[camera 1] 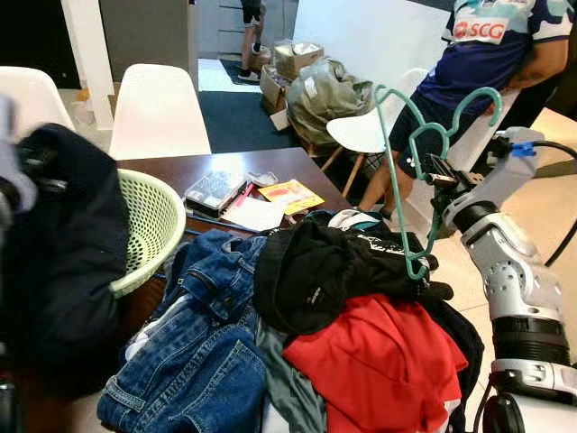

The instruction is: Hang hanger

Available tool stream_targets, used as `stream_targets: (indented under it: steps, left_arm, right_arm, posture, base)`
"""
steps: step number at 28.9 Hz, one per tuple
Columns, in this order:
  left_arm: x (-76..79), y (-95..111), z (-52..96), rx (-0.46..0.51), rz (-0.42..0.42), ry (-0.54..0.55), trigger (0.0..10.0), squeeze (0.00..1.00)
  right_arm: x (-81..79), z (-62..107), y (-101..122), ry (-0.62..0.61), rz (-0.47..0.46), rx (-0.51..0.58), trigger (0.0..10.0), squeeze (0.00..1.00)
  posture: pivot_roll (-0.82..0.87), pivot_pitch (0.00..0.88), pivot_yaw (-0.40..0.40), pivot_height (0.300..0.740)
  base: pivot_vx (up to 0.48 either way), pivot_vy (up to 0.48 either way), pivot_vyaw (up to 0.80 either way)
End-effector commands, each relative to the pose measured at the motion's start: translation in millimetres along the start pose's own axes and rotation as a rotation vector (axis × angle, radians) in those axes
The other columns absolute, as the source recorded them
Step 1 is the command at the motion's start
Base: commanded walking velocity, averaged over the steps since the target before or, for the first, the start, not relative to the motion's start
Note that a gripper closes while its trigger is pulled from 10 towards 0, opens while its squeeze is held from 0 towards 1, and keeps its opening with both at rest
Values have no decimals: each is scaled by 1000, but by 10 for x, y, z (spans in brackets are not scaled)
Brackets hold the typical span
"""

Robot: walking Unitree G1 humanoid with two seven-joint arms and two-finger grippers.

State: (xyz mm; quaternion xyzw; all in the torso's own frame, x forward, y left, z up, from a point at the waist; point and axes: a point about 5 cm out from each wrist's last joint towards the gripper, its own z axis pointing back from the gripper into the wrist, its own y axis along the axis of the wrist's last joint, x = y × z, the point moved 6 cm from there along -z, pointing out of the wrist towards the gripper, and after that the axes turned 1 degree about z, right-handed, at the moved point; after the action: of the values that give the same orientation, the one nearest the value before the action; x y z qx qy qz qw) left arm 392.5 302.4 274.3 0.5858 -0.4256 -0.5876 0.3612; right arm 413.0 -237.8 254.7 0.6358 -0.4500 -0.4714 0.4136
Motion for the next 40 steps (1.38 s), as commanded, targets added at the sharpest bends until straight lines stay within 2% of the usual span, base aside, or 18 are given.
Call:
stream_targets:
  steps: [1, 3, 5, 7, 9, 11, 14, 20, 23, 25, 26, 31, 32, 34, 35, 37, 38, 40]
  left_arm:
    - [325, -95, 90, -145, -334, -235, 10000, 1000]
    - [325, -95, 90, -145, -334, -235, 10000, 1000]
    - [346, -173, 309, -261, -480, -362, 10000, 1000]
    - [483, -106, 590, -299, -496, -528, 10000, 1000]
    - [498, -93, 611, -297, -498, -540, 10000, 1000]
    - [577, 21, 653, -251, -457, -586, 10000, 1000]
    - [1022, 670, 877, 57, -265, -811, 10000, 1000]
    - [1216, 967, 978, 225, -191, -898, 10000, 1000]
    - [1292, 1053, 775, 317, -144, -801, 10000, 1000]
    - [1292, 1053, 775, 317, -144, -801, 10000, 1000]
    - [1348, 1044, 635, 346, -108, -740, 10000, 0]
    - [1656, 871, 368, 373, 27, -662, 10000, 0]
    - [1777, 781, 263, 368, 146, -624, 10000, 0]
    - [1777, 781, 263, 368, 146, -624, 10000, 0]
    - [1905, 659, 149, 340, 263, -586, 10000, 0]
    - [1905, 659, 149, 340, 263, -586, 10000, 0]
    - [2024, 512, 19, 280, 372, -546, 10000, 0]
    - [2130, 301, -131, 174, 439, -491, 10000, 0]
  right_arm:
    - [78, 54, 51, -22, 20, 2, 10000, 0]
    - [78, 54, 51, -22, 20, 2, 10000, 0]
    - [66, 63, 35, -19, 25, -7, 10000, 0]
    - [41, 56, 19, -12, 22, -11, 10000, 0]
    - [39, 55, 19, -12, 21, -11, 10000, 0]
    - [30, 51, 20, -9, 21, -11, 10000, 0]
    - [-7, 55, 19, 6, 8, -7, 10000, 0]
    - [-36, 76, 21, 21, 0, -1, 10000, 0]
    - [16, 107, 17, -7, 5, 7, 10000, 0]
    - [16, 107, 17, -7, 5, 7, 10000, 0]
    - [75, 121, 15, -35, 16, 8, 10000, 0]
    - [195, 152, 44, -83, 38, 14, 10000, 0]
    - [216, 162, 57, -91, 43, 17, 10000, 0]
    - [216, 162, 57, -91, 43, 17, 10000, 0]
    - [204, 168, 70, -90, 47, 21, 10000, 0]
    - [204, 168, 70, -90, 47, 21, 10000, 0]
    - [166, 178, 64, -79, 48, 21, 10000, 0]
    - [125, 192, 54, -69, 49, 20, 10000, 0]
  posture:
    - [30, 0, -97, 740]
    - [30, 0, -97, 740]
    - [34, 0, -101, 740]
    - [37, 0, -103, 740]
    - [37, 0, -103, 740]
    - [40, 0, -103, 740]
    - [32, 0, -100, 740]
    - [23, 0, -93, 740]
    - [16, 0, -88, 740]
    - [16, 0, -88, 740]
    - [7, 0, -83, 740]
    - [-5, 0, -79, 740]
    - [-13, 0, -76, 740]
    - [-13, 0, -76, 740]
    - [-22, 0, -73, 740]
    - [-22, 0, -73, 740]
    - [-31, 0, -69, 740]
    - [-44, 0, -61, 740]
  base:
    - [0, 0, 0]
    - [0, 0, 0]
    - [0, 0, 0]
    - [0, 0, 0]
    - [0, 0, 0]
    - [0, 0, 0]
    - [0, 0, 0]
    - [0, 0, 0]
    - [0, 0, 0]
    - [0, 0, 0]
    - [0, 0, 0]
    - [0, 0, 0]
    - [0, 0, 0]
    - [0, 0, 0]
    - [0, 0, 0]
    - [0, 0, 0]
    - [0, 0, 0]
    - [0, 0, 0]
